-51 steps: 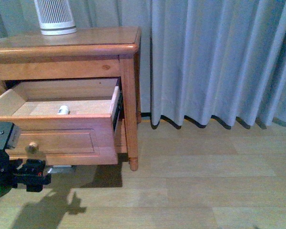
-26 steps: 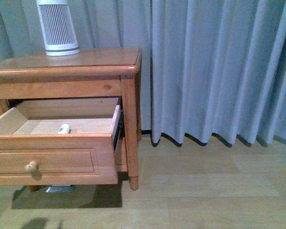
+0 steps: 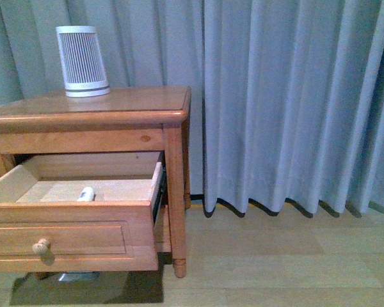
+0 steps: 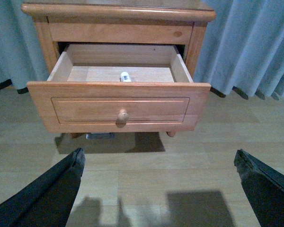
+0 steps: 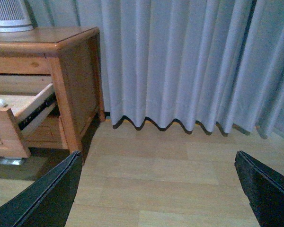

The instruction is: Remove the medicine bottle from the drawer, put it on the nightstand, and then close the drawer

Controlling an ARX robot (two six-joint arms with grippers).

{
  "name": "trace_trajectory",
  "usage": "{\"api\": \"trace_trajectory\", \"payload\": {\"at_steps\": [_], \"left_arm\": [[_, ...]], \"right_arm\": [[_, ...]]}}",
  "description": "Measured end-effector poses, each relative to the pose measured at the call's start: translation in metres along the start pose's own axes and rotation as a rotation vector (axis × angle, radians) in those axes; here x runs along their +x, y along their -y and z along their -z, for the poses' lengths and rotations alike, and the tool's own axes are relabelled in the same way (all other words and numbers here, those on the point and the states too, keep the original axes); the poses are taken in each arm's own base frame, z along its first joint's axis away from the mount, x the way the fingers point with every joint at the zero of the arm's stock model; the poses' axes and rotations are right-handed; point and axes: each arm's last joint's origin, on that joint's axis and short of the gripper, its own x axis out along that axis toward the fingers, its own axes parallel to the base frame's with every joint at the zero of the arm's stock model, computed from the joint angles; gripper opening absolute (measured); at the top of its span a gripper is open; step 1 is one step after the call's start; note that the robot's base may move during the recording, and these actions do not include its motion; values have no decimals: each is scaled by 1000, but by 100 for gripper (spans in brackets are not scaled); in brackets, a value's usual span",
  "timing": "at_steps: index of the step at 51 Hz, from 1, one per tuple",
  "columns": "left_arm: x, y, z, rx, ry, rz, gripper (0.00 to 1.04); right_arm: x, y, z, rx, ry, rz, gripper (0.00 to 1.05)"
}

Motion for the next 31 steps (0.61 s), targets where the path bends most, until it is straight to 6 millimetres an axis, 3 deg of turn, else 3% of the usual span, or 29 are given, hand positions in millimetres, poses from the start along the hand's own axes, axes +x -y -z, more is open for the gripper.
{"api": "trace_trajectory", "payload": {"at_steps": [6,11,28,31], "left_arm": [[1,-2,8,9,19,-18,97],[3,-2,20,39,147,-156,79],[6,14,28,29,165,-161,24],[7,15,28,28,165,-161,8]], "right_arm": [[0,0,0,0,0,0,98],[0,0,0,0,0,1,98],[0,0,0,0,0,-1,98],[0,0,0,0,0,0,98]]}}
